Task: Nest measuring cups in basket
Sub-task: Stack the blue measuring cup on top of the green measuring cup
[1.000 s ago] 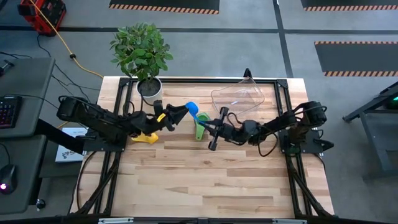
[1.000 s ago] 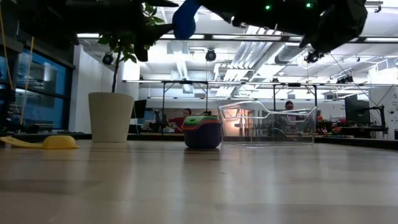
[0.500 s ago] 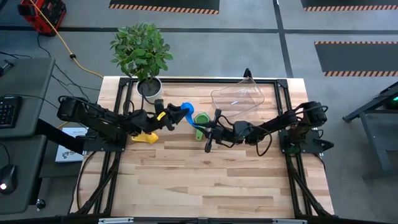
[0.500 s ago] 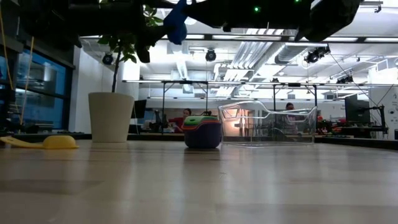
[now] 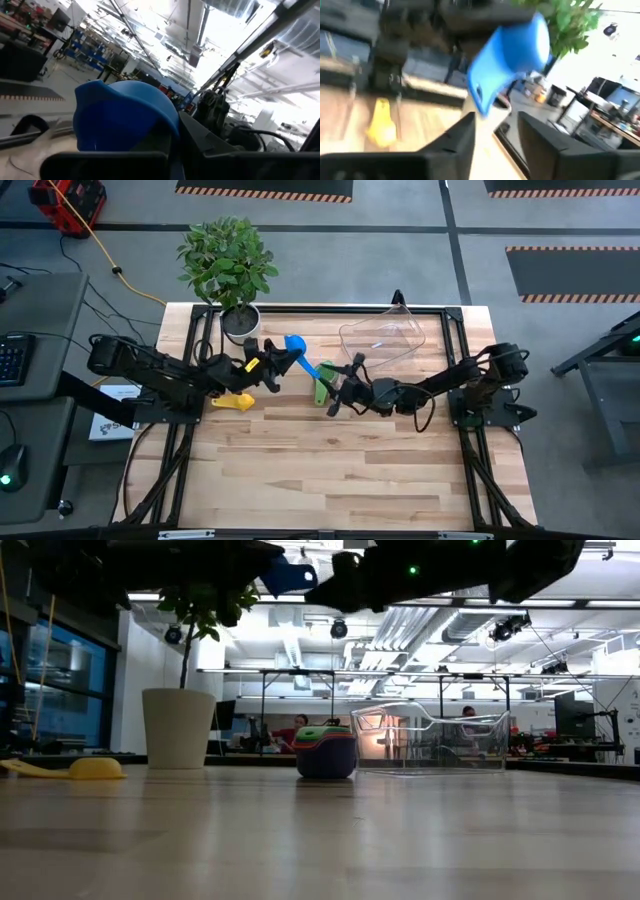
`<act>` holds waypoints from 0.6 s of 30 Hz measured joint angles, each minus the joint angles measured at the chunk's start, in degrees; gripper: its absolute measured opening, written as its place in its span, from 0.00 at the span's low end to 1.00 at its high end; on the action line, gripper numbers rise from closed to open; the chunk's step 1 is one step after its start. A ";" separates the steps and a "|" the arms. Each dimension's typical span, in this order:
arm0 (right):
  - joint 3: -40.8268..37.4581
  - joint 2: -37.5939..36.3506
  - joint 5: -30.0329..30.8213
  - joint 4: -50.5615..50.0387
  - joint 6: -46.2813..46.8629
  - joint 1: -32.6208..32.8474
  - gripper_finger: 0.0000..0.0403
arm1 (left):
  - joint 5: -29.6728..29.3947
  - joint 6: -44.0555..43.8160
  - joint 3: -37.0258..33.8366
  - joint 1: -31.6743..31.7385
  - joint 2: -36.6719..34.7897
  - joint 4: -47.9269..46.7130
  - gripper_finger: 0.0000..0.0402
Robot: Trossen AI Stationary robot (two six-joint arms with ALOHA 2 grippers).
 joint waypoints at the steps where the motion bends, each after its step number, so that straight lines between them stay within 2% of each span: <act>1: 0.00 -0.67 1.04 -1.95 -0.16 0.30 0.39 | 0.05 0.54 0.00 0.10 -0.67 -0.81 0.02; 6: 0.02 -5.33 2.08 -13.14 3.00 0.98 0.55 | 0.02 0.85 0.00 1.11 -3.72 -5.78 0.01; 11: 0.01 -12.28 2.39 -29.92 9.84 0.89 0.60 | -1.61 4.26 0.47 1.78 -5.15 -12.07 0.01; 14: 0.02 -17.01 2.39 -39.93 15.09 0.92 0.60 | -2.34 4.88 5.18 1.80 -5.21 -29.92 0.01; 18: 0.04 -22.08 2.65 -49.70 23.68 0.89 0.60 | -2.30 7.09 16.46 1.01 -1.71 -55.15 0.01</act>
